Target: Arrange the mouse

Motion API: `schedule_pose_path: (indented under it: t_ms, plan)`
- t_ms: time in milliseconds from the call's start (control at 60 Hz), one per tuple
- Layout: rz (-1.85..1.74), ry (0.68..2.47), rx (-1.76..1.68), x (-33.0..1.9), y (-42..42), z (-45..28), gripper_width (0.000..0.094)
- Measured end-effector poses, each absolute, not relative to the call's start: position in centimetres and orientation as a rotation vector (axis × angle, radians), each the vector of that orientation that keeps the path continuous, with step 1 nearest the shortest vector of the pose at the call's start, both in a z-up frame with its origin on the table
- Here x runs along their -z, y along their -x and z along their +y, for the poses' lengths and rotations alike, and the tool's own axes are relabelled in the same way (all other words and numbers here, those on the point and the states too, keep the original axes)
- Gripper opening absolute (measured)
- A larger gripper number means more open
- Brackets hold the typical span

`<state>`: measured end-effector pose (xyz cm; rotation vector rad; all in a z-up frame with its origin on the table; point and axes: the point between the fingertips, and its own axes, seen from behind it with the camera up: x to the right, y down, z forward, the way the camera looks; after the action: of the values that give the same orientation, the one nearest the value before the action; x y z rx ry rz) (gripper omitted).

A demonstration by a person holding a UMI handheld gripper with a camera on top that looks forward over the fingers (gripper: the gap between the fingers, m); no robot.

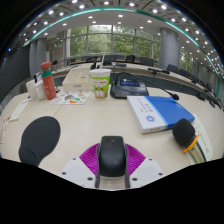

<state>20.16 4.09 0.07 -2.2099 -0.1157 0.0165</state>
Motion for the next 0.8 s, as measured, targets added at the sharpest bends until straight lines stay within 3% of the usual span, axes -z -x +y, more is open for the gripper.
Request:
schedule_pose_path:
  t_ms: [267,383,500,700,800]
  plan:
    - [-0.086,2.064,-0.03,-11.6,-14.5,5.4,0.0328]
    - [-0.098,2.05,-0.094,-13.7,-7.6,5.4,0.0327]
    - [-0.137,2.081,-0.127,-11.8,-0.5,5.3,0.0326]
    - [-0.13,2.19,-0.112,-3.5,6.4,5.4,0.0335]
    - [-0.138,2.25,-0.073,0.1,7.4,5.1,0.0417]
